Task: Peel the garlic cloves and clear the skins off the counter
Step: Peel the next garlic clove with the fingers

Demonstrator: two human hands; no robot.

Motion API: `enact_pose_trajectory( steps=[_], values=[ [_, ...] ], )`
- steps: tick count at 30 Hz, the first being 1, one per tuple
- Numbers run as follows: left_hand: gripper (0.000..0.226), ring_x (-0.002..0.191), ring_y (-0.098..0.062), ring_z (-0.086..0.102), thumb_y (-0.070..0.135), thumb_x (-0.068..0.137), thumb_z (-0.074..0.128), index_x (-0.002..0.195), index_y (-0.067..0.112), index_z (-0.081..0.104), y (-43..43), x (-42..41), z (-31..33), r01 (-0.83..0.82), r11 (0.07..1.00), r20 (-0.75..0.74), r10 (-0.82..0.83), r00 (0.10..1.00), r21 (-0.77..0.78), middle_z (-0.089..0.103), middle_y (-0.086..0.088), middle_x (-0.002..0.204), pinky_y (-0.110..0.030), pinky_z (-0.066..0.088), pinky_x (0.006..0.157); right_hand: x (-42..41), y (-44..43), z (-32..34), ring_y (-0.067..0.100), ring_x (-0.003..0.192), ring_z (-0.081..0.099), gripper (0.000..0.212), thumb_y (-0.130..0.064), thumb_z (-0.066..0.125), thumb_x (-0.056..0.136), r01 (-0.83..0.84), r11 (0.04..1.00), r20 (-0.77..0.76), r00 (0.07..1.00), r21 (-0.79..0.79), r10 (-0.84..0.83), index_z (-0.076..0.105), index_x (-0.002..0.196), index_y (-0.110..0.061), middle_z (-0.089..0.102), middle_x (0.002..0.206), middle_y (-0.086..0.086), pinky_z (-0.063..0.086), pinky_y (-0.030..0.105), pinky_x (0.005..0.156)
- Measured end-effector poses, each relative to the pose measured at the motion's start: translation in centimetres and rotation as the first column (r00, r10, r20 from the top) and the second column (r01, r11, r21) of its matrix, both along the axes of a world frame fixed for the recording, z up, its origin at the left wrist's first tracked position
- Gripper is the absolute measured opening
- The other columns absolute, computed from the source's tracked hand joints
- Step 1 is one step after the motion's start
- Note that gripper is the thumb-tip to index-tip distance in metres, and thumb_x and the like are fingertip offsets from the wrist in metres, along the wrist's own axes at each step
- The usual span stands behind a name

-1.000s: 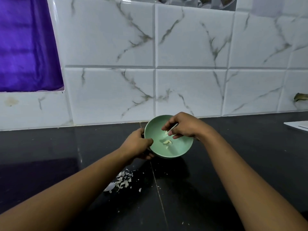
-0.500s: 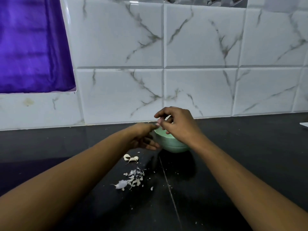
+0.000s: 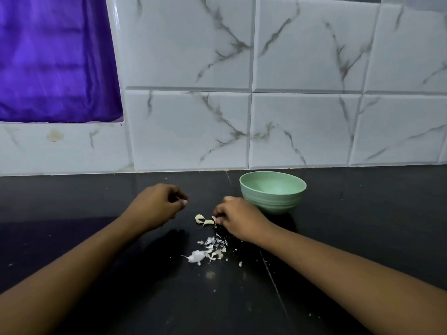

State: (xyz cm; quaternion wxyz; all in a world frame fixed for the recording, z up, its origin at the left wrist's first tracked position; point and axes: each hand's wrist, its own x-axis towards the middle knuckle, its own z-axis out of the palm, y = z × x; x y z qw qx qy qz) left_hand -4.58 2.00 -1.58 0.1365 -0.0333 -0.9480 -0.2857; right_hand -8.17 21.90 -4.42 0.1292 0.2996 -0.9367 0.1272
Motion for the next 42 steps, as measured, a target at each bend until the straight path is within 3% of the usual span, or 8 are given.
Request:
enact_pose_trajectory(
  steps=[5,9,16,20,25,30,33,42],
  values=[
    [0.013,0.061,-0.001,0.063,0.033,0.085,0.068,0.098,0.032,0.067,1.1,0.4,-0.1,0.128,0.976,0.068,-0.117,0.991,-0.176,0.066,0.016,0.081,-0.013,0.044,0.052,-0.3,0.4,0.3,0.018,0.099,0.059,0.027,-0.021,0.065,0.087,-0.002,0.994,0.043,0.999,-0.105,0.007,0.067,0.113,-0.020,0.062,0.108,0.003,0.043,0.026,0.082],
    [0.014,0.075,-0.002,0.060,0.034,0.080,0.072,0.093,0.036,0.069,1.8,0.4,-0.5,0.123,0.960,0.058,-0.111,0.992,-0.251,0.062,0.020,0.074,-0.028,0.052,0.076,0.1,0.0,0.1,0.018,0.095,0.058,0.022,-0.024,0.060,0.090,-0.047,0.997,0.051,0.997,-0.063,0.050,0.067,0.111,-0.026,0.058,0.103,0.000,0.048,0.035,0.080],
    [0.015,0.067,0.008,0.056,0.034,0.078,0.074,0.092,0.035,0.070,1.5,0.5,-0.6,0.124,0.965,0.036,-0.119,0.992,-0.231,0.065,0.018,0.075,-0.030,0.052,0.076,0.0,1.2,1.1,0.002,0.068,0.053,0.015,-0.013,0.068,0.083,-0.004,0.989,0.077,0.997,-0.151,0.015,0.073,0.096,-0.018,0.071,0.090,-0.001,0.039,0.016,0.066],
    [0.016,0.057,0.011,0.056,0.032,0.079,0.075,0.092,0.037,0.067,1.0,0.7,0.0,0.154,0.977,-0.007,-0.157,0.988,-0.146,0.066,0.016,0.074,-0.020,0.044,0.057,0.3,1.8,1.6,0.004,0.054,0.055,0.012,-0.005,0.059,0.089,0.046,0.921,0.290,0.954,-0.386,0.074,0.068,0.094,-0.013,0.059,0.066,-0.006,0.052,0.018,0.052],
    [0.013,0.060,-0.003,0.066,0.021,0.081,0.075,0.093,0.025,0.072,2.1,1.2,-0.3,0.244,0.960,-0.062,-0.238,0.969,0.135,0.072,0.010,0.072,-0.021,0.052,0.050,1.2,2.2,2.1,0.009,0.058,0.065,0.015,0.008,0.060,0.086,0.159,0.623,0.520,0.723,-0.766,0.455,0.055,0.088,-0.006,0.063,0.063,0.003,0.057,0.021,0.055],
    [0.004,0.059,-0.011,0.067,0.014,0.084,0.070,0.085,0.013,0.074,3.3,1.7,-0.5,0.255,0.879,-0.050,-0.257,0.965,0.402,0.072,-0.012,0.072,-0.021,0.050,0.049,1.5,2.1,2.5,0.011,0.064,0.066,0.009,0.003,0.061,0.087,0.140,0.613,0.530,0.671,-0.777,0.519,0.060,0.087,-0.006,0.064,0.068,0.005,0.058,0.023,0.060],
    [0.005,0.055,-0.011,0.066,0.012,0.084,0.069,0.081,0.010,0.072,3.7,1.9,-0.7,0.249,0.827,-0.037,-0.267,0.963,0.504,0.070,-0.006,0.065,-0.022,0.052,0.049,1.7,2.1,2.4,0.010,0.064,0.066,0.009,0.001,0.060,0.089,0.122,0.620,0.526,0.668,-0.775,0.527,0.060,0.089,-0.008,0.064,0.070,0.006,0.058,0.024,0.057],
    [0.005,0.053,-0.014,0.064,0.011,0.082,0.071,0.079,0.008,0.071,4.0,2.2,-0.5,0.200,0.806,-0.002,-0.240,0.971,0.556,0.068,-0.004,0.061,-0.024,0.052,0.051,2.3,1.7,2.6,0.010,0.062,0.066,0.010,0.000,0.062,0.087,0.108,0.592,0.495,0.676,-0.799,0.546,0.058,0.092,-0.008,0.065,0.072,0.004,0.056,0.022,0.054]
  ],
)
